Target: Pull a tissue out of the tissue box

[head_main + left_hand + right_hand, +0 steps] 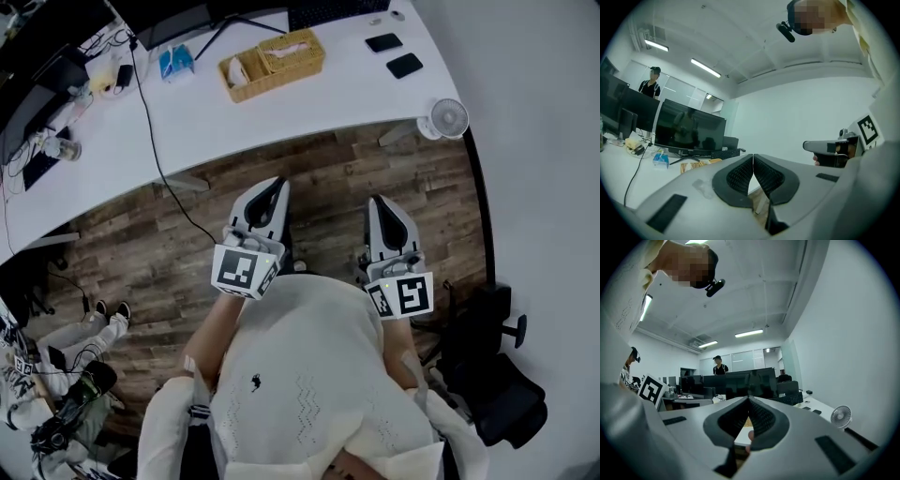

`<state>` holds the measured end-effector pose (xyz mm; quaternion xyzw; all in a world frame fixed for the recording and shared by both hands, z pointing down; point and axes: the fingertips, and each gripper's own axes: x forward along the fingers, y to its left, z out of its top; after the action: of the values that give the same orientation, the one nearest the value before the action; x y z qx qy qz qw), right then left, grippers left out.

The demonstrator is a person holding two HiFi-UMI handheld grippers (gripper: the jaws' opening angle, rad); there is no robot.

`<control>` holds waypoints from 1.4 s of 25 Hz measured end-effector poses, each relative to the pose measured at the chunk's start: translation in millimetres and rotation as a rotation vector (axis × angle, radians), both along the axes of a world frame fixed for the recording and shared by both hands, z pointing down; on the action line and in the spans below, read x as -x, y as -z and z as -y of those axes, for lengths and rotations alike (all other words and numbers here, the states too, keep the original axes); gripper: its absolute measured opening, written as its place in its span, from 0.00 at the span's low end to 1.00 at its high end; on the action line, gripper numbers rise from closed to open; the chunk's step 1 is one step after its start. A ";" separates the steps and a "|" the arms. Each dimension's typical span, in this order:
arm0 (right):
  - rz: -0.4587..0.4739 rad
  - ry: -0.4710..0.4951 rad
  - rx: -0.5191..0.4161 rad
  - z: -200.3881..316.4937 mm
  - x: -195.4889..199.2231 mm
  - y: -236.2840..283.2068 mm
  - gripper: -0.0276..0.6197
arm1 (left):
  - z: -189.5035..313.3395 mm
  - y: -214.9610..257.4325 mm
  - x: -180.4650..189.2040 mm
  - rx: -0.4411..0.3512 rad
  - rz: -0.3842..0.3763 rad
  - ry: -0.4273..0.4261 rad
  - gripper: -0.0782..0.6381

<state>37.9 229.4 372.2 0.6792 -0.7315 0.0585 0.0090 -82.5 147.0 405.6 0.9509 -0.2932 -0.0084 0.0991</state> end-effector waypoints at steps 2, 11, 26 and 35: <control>0.003 -0.003 -0.004 17.9 -6.5 1.1 0.04 | 16.9 1.7 -6.8 -0.013 0.008 -0.011 0.13; 0.016 -0.007 -0.012 117.9 -25.6 7.1 0.04 | 118.7 5.8 -19.2 -0.016 0.036 -0.019 0.13; -0.056 0.014 0.025 215.8 -33.5 10.2 0.04 | 233.9 0.2 -38.9 -0.047 0.049 -0.035 0.13; -0.062 0.045 0.042 263.7 -39.8 1.6 0.04 | 279.1 -3.3 -48.8 -0.056 0.043 -0.037 0.13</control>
<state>77.7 -34.3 370.6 0.6637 -0.7447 0.0526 0.0471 -33.7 -132.1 408.9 0.9585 -0.2771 0.0057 0.0662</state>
